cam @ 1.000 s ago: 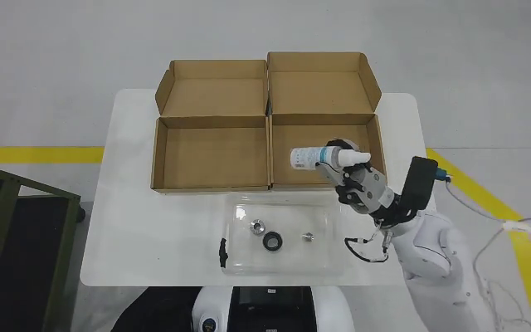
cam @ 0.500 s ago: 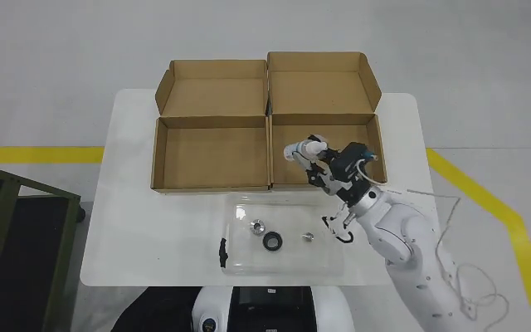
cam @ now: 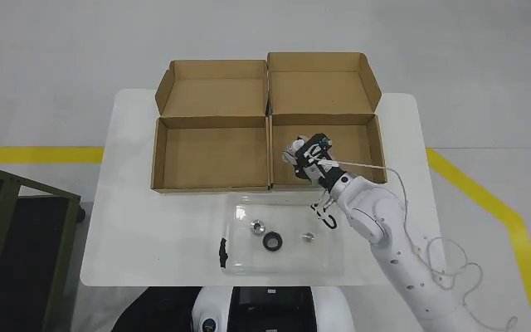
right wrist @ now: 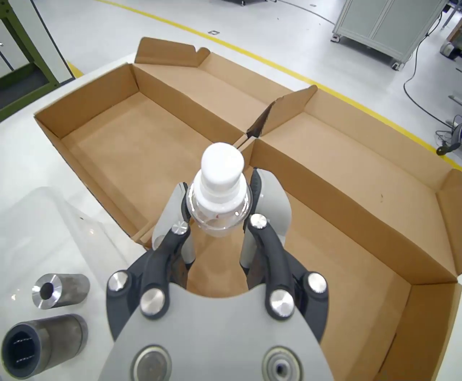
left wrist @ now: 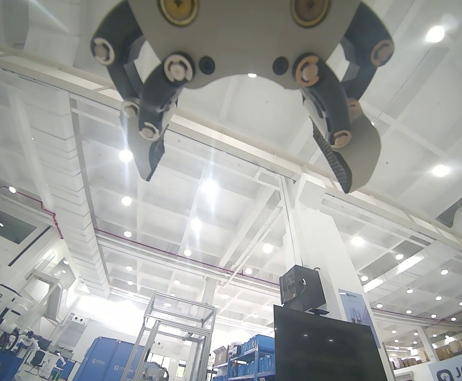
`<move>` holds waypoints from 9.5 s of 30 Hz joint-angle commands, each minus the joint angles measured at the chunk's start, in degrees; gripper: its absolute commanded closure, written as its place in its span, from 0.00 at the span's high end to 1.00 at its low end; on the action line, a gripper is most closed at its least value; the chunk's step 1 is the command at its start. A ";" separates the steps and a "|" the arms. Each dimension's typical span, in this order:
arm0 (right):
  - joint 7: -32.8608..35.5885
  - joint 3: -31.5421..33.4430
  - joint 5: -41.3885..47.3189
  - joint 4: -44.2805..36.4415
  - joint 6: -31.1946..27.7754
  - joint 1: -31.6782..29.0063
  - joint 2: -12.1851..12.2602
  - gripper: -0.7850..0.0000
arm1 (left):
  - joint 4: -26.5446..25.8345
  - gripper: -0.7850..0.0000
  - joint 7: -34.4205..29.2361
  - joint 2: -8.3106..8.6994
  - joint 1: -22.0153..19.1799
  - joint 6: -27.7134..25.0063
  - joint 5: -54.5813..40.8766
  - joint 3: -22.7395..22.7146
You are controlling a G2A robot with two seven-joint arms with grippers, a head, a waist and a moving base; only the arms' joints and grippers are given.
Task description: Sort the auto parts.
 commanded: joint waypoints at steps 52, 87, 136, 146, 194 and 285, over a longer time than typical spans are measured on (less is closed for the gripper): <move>12.93 9.52 -12.97 -27.66 -21.33 -18.11 3.66 1.00 | 0.00 1.00 0.00 0.00 0.00 0.00 0.00 0.00; 14.45 9.59 -21.55 -23.76 -31.65 -24.62 6.43 0.80 | 0.00 1.00 0.00 0.00 0.00 0.00 0.00 0.00; 12.30 5.38 -23.79 -31.64 -24.57 -24.32 7.18 0.00 | 0.00 1.00 0.00 0.00 0.00 0.00 0.00 0.00; -1.16 7.97 -18.45 -32.92 -18.58 -25.29 7.10 0.00 | 0.00 1.00 0.00 0.00 0.00 0.00 0.00 0.00; -14.12 16.55 9.97 -28.76 -16.06 -19.77 6.88 0.00 | 0.00 1.00 0.00 0.00 0.00 0.00 0.00 0.00; 17.71 8.67 -3.00 -21.66 -13.93 -10.40 6.92 0.53 | 0.00 1.00 0.00 0.00 0.00 0.00 0.00 0.00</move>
